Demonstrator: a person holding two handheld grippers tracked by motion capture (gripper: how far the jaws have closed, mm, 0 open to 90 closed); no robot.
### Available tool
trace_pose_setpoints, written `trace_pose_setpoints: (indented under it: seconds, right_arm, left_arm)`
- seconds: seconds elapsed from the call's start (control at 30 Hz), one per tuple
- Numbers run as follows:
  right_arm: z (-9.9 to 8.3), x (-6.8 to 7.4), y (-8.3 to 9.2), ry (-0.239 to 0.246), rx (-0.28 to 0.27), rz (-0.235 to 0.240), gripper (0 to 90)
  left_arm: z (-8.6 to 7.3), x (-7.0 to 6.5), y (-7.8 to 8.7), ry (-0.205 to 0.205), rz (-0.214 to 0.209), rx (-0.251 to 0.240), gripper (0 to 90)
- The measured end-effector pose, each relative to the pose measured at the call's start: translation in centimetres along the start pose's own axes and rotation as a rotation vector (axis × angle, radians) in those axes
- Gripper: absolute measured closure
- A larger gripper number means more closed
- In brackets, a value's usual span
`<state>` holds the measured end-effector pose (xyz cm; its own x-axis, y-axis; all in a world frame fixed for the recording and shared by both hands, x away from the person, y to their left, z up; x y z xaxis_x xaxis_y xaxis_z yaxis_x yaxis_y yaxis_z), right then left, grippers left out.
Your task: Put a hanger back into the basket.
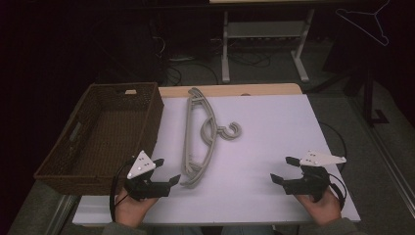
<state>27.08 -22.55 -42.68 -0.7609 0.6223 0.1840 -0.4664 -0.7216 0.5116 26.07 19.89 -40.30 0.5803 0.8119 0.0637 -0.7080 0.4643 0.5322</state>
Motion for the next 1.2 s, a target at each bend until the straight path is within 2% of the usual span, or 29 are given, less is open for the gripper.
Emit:
trace_pose_setpoints:
  seconds: [0.07,0.2,0.23,0.47,0.5,0.6,0.67,0.73,0.77,0.87,0.93,1.07,1.1,1.2]
  right_arm:
    - [0.0,-0.1,0.0,-0.012,-0.001,0.003,15.5]
    - [0.0,-0.1,0.1,-0.013,-0.014,0.007,15.6]
    - [0.0,0.0,0.1,-0.011,-0.015,0.008,15.6]
    - [0.5,0.5,-0.2,-0.004,-0.008,0.016,15.7]
    - [0.5,0.5,-0.2,-0.004,-0.008,0.016,15.7]
    - [0.8,0.5,-0.5,-0.018,-0.008,0.029,16.0]
    - [1.2,0.5,-0.8,-0.029,0.004,0.043,17.3]
    - [1.7,0.5,-1.1,-0.046,0.017,0.057,17.8]
    - [1.9,0.5,-1.3,-0.055,0.024,0.064,18.6]
    - [3.2,0.2,-2.2,-0.067,0.036,0.069,21.2]
    - [3.4,0.1,-2.4,-0.077,0.041,0.073,21.3]
    - [4.4,-0.3,-3.6,-0.098,0.058,0.089,22.0]
    - [4.5,-0.3,-3.8,-0.105,0.061,0.091,22.0]
    - [5.0,-0.4,-4.2,-0.101,0.064,0.098,22.0]
  left_arm:
    - [0.0,-0.1,-0.1,0.006,-0.003,0.006,22.0]
    - [-0.1,-0.2,-0.2,-0.014,-0.004,0.012,22.1]
    - [-0.1,-0.3,-0.1,0.0,-0.004,0.007,22.2]
    - [-0.2,-0.3,0.4,0.004,-0.002,0.003,22.4]
    - [-0.2,-0.2,0.4,-0.007,0.0,0.001,22.4]
    - [-0.3,-0.3,0.5,0.01,0.002,-0.002,22.7]
    - [-0.3,-0.3,0.5,0.018,0.0,-0.003,22.8]
    - [-0.3,-0.2,0.5,0.006,0.002,-0.003,22.9]
    - [-0.3,-0.2,0.5,0.017,0.0,-0.003,22.9]
    - [-0.2,-0.2,0.4,0.018,-0.003,0.0,22.9]
    - [-0.2,-0.3,0.2,0.028,-0.006,0.0,22.9]
    - [-0.2,-0.4,0.0,0.017,-0.012,0.014,22.9]
    - [-0.1,-0.4,-0.1,0.028,-0.013,0.008,23.0]
    - [-0.1,-0.4,0.0,0.032,-0.012,0.004,22.9]
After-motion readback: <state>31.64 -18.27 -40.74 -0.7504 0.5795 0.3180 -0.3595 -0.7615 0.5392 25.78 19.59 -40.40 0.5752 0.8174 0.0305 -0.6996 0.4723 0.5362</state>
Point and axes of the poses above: each handheld gripper's, and its own axes: y roughly backward along the jaws, z roughly out of its top, x roughly to its left, the point moved 3 cm from there along -y, roughly forward along the jaws, and after that the axes turned 9 degrees about z, right-handed, at the moved point
